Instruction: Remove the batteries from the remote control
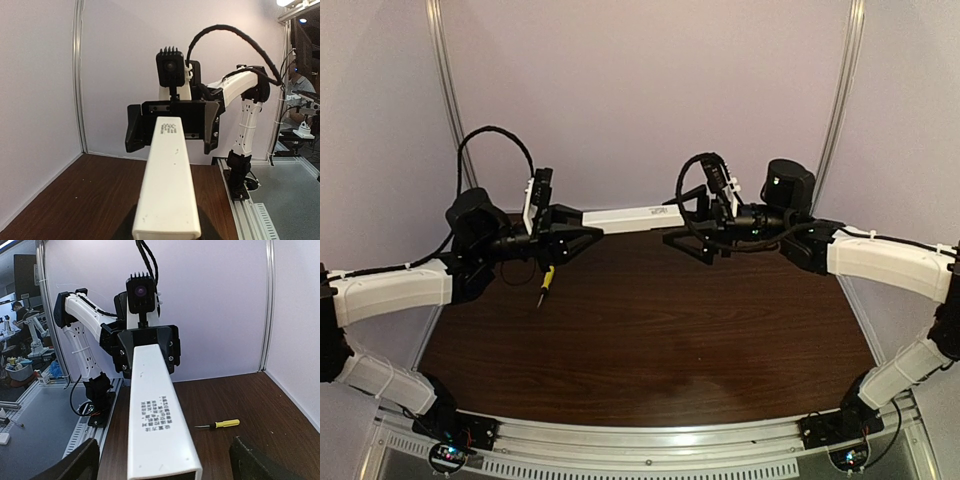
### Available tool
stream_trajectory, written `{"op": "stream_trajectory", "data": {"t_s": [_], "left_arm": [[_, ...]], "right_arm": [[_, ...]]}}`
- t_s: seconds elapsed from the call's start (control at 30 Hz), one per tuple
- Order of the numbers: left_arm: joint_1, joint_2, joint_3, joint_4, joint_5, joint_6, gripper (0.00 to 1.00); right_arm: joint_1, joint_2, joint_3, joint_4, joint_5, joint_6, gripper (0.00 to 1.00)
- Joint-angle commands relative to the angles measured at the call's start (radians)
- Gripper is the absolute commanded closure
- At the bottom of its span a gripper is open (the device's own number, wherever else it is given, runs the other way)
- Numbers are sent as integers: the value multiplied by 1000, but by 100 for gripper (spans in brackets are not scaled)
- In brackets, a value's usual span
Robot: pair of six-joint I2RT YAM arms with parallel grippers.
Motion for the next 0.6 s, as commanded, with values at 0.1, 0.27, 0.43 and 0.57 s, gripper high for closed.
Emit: {"op": "stream_trajectory", "data": {"t_s": [0.1,0.27,0.43,0.57], "left_arm": [[7,7,-7,155,43,-55,100],[7,4,-13,145,30,-40,100],[7,5,-15,146,20,-37,100],[7,5,-17,153,13,-42,100]], "right_arm": [[26,47,31,80,-23,44,14],[39,51,34,134,-31,83,20],[53,57,36,182,-32,109,24],[63,64,42,187,-30,109,31]]}}
